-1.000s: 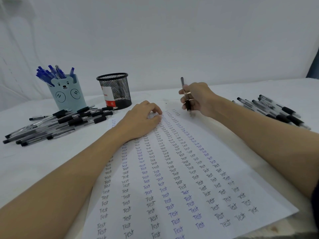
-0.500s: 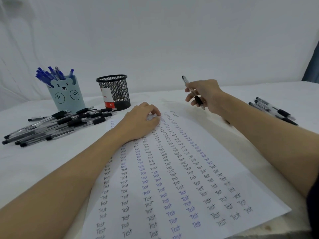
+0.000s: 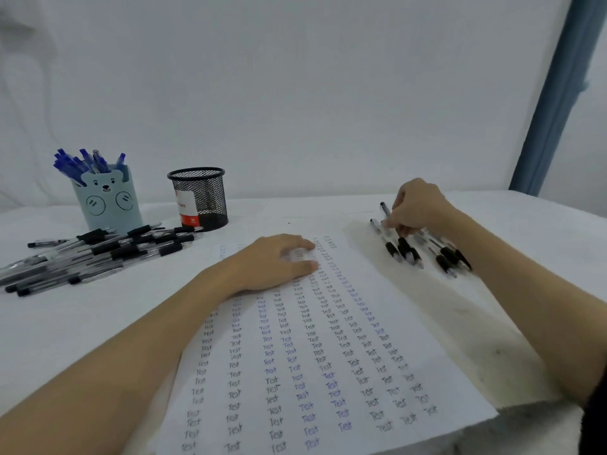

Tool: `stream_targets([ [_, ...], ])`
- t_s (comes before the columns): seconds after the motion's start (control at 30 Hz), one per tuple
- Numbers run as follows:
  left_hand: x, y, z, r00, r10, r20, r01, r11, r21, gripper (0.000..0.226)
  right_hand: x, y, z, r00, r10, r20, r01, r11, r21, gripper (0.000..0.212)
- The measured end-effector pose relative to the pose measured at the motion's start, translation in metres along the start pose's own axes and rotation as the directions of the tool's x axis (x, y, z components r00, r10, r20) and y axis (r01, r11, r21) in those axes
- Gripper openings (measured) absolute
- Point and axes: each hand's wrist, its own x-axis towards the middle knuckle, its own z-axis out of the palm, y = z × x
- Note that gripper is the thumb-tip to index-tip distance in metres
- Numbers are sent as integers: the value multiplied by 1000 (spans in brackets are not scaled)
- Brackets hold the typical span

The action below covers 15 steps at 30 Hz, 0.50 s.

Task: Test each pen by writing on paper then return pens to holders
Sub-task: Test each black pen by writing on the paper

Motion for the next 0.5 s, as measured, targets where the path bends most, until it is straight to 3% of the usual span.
stream_targets([
  [0.13,-2,3,3,999,39,-38,-39,999,-6,48,-8,14,-1,997,-23,-72,13,991,-137,12],
  [0.23,-3,5,3,996,58,-70,-59,998,-10,45,-10,15,-2,996,-31,-81,21,992,-123,32],
  [0.4,-13,0,-15,982,24,-189,-36,998,-57,28,-11,-4,-2,980,-143,-140,138,989,-48,14],
  [0.5,-36,-13,-31,970,7,-243,-11,1000,-16,23,-18,-48,3,955,-282,-90,283,959,6,10],
])
